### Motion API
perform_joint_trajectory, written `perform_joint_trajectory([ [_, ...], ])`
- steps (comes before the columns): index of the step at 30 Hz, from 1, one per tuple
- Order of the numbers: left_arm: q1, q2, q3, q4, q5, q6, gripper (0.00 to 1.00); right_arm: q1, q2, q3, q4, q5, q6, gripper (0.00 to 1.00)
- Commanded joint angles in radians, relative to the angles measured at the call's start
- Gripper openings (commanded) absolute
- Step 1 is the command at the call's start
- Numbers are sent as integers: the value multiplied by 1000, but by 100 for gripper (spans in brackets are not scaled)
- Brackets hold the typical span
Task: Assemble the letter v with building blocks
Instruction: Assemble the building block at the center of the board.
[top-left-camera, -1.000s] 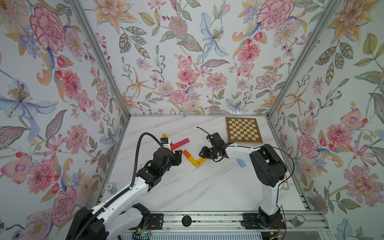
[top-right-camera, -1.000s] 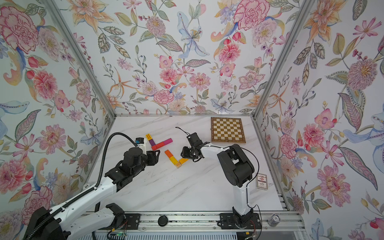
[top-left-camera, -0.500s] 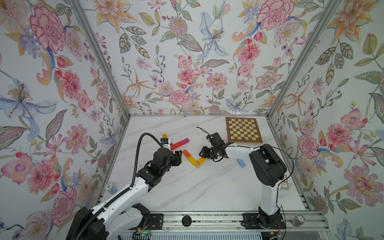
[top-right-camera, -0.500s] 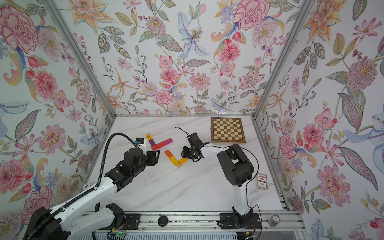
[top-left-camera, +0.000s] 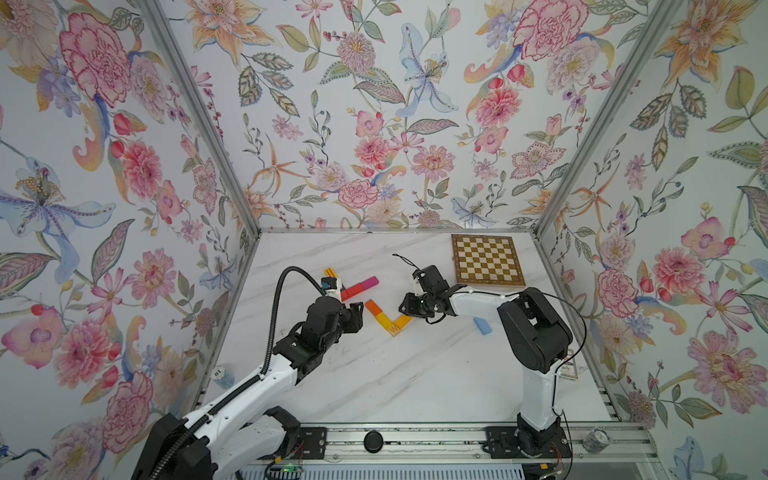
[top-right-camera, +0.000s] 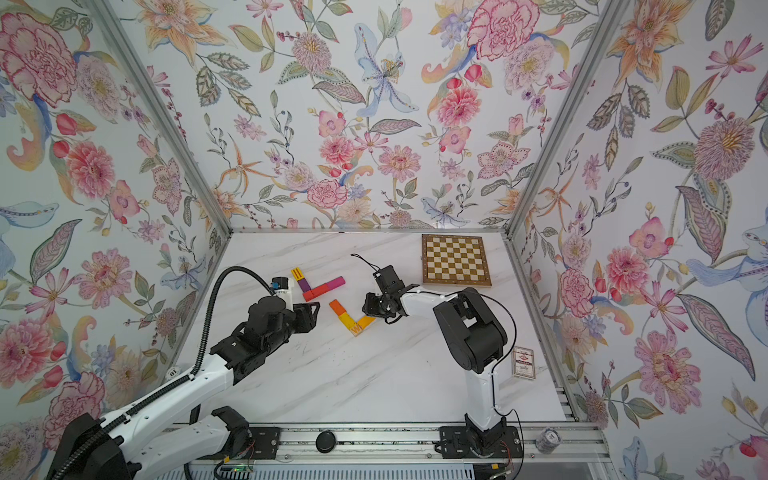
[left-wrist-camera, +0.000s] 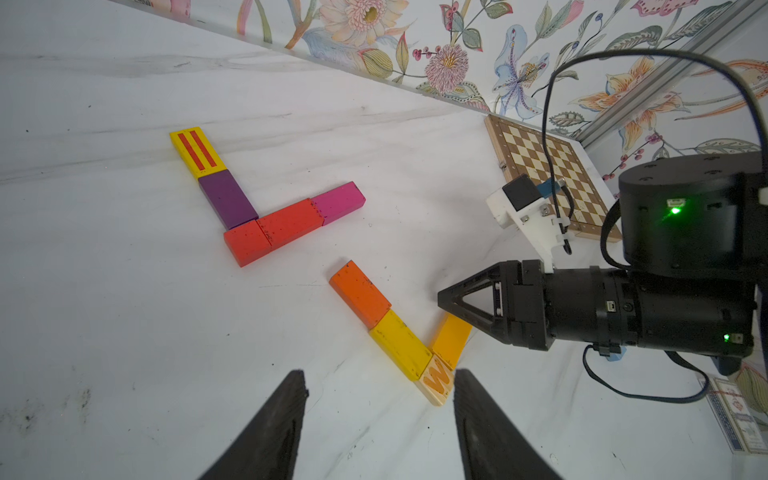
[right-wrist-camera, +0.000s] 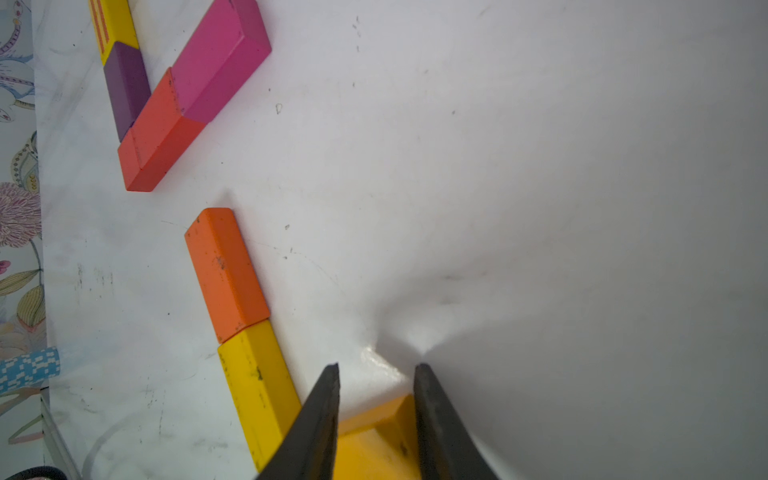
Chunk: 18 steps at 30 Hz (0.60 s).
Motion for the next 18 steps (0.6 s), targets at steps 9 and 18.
perform_joint_trajectory([
  [9,10,-9,-12,7,-5,-13,60,4,43,-12,-63,26,14,28],
  [18,9,-9,-11,7,-8,-10,60,2,42,-13,-66,34,20,32],
])
